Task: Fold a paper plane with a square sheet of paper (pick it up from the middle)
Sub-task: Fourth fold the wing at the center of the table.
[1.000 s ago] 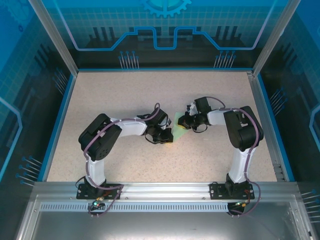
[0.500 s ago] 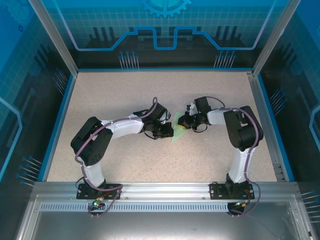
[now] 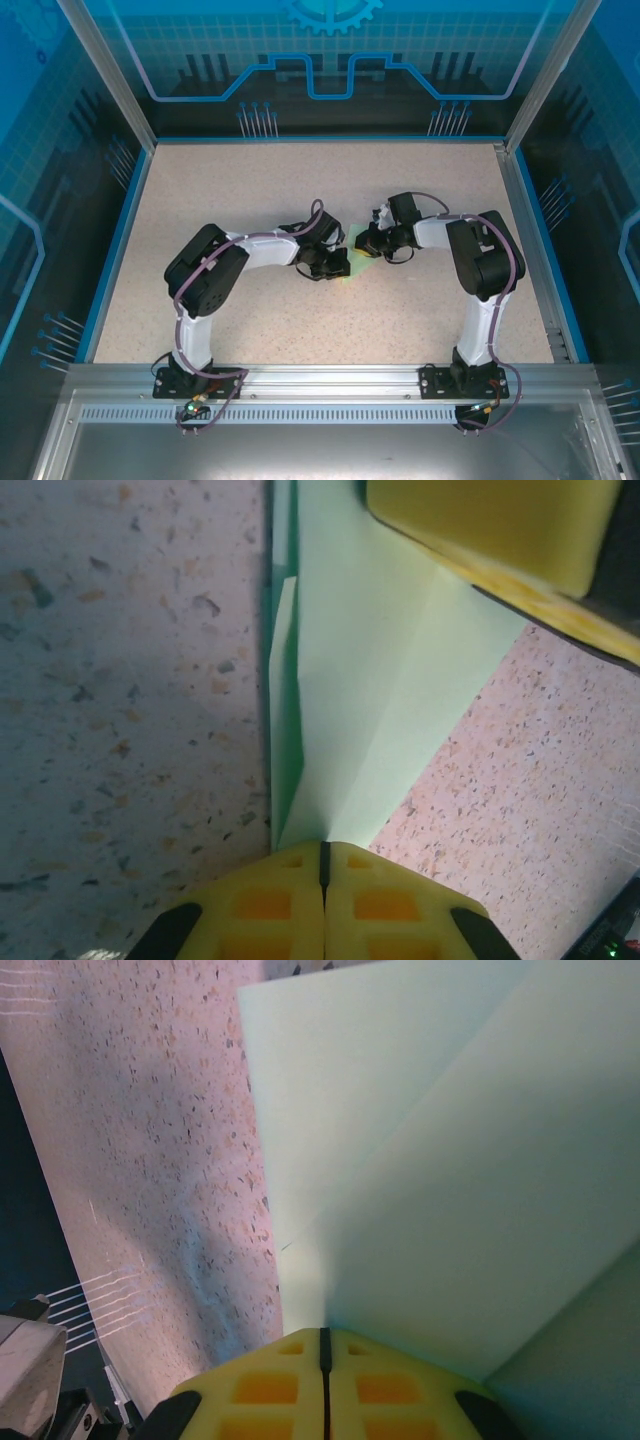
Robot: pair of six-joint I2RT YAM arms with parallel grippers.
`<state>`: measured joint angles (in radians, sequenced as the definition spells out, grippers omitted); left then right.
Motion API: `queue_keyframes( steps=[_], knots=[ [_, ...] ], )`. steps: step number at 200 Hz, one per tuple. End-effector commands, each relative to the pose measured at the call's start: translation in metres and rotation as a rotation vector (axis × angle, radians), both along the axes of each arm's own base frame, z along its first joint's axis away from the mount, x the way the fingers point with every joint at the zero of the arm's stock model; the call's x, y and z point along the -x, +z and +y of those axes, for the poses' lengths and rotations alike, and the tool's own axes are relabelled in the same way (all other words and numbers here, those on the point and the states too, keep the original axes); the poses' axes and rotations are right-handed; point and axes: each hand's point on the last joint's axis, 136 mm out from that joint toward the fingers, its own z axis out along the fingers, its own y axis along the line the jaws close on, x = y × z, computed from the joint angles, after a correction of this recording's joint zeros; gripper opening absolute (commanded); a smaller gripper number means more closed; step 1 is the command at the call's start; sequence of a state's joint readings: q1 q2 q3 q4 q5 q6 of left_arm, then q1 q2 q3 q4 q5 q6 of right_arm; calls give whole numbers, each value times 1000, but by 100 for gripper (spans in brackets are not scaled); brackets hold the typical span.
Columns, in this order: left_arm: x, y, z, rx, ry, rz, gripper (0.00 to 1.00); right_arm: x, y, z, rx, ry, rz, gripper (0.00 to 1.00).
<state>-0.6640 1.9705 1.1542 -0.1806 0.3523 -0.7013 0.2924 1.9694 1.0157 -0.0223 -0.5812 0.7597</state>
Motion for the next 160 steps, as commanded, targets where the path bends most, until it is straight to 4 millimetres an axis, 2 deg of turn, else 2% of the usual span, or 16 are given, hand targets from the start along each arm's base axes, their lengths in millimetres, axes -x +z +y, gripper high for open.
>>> queue_keyframes(
  steps=[1, 17, 35, 58, 106, 160],
  knots=[
    [3, -11, 10, -59, 14, 21, 4, 18, -39, -15, 118, -17, 100, 7],
    [7, -18, 16, -78, 18, 33, 3, 13, -26, -10, 93, -3, 68, 7],
    [12, -27, 22, -97, 21, 48, 1, 6, -1, -5, 68, 17, 3, 7],
    [18, -35, 26, -101, 29, 62, 0, 13, 19, 1, 70, 60, -46, 8],
    [22, -40, 28, -88, 41, 64, 0, 47, 17, 12, 81, 121, -24, 8],
    [23, -39, 24, -33, 63, 63, 0, 59, 0, 16, 89, 154, 20, 7]
  ],
)
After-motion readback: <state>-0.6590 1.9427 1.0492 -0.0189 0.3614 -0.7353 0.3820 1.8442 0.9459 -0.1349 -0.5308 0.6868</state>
